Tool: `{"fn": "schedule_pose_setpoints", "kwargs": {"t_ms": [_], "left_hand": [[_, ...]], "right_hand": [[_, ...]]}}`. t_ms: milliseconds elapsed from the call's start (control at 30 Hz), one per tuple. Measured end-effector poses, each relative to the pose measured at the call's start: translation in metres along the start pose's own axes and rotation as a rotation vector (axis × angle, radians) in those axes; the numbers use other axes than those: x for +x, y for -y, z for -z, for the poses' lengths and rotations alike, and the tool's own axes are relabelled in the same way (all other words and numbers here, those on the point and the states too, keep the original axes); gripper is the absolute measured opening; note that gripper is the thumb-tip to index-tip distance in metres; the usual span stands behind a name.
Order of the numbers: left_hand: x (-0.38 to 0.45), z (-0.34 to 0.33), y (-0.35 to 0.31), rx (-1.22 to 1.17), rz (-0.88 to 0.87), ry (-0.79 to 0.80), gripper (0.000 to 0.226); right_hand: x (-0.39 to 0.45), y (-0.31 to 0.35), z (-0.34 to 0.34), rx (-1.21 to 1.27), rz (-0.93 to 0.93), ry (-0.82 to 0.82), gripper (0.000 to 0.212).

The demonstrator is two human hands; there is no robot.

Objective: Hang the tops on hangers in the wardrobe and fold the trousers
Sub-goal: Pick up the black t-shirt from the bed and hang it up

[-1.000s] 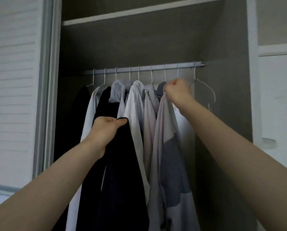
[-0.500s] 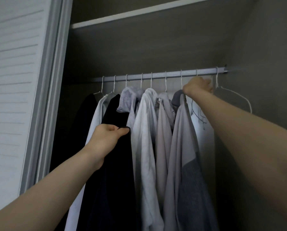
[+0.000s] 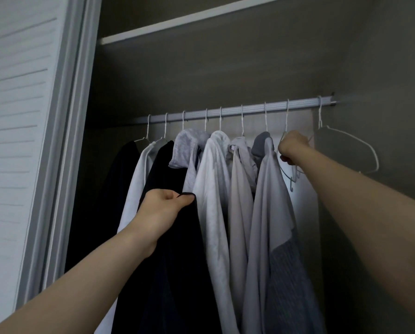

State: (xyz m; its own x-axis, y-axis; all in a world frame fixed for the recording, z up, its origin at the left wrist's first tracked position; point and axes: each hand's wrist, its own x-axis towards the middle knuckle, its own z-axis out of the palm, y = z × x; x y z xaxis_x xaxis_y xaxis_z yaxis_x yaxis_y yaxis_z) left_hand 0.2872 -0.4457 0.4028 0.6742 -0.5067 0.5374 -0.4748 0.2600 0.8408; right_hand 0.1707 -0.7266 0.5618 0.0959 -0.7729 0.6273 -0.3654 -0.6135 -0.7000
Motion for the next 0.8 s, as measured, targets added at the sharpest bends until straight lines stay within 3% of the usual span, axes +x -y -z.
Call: {"fn": "schedule_pose_setpoints", "kwargs": {"t_ms": [300,433,533,800], "left_hand": [[-0.009,0.003,-0.001,0.017,0.023,-0.048,0.028],[-0.028,0.012,0.000,0.047,0.057,-0.067,0.029],[-0.047,0.024,0.002,0.071,0.101,-0.063,0.031],[-0.113,0.056,0.004,0.088,0.160,-0.077,0.037]], "right_hand": [[-0.069,0.000,0.005,0.057,0.143,-0.189,0.035],[-0.146,-0.025,0.001,0.093,0.329,-0.358,0.018],[-0.193,-0.042,0.006,0.225,0.402,-0.319,0.008],[-0.282,-0.059,0.051,0.359,0.490,-0.136,0.021]]}}
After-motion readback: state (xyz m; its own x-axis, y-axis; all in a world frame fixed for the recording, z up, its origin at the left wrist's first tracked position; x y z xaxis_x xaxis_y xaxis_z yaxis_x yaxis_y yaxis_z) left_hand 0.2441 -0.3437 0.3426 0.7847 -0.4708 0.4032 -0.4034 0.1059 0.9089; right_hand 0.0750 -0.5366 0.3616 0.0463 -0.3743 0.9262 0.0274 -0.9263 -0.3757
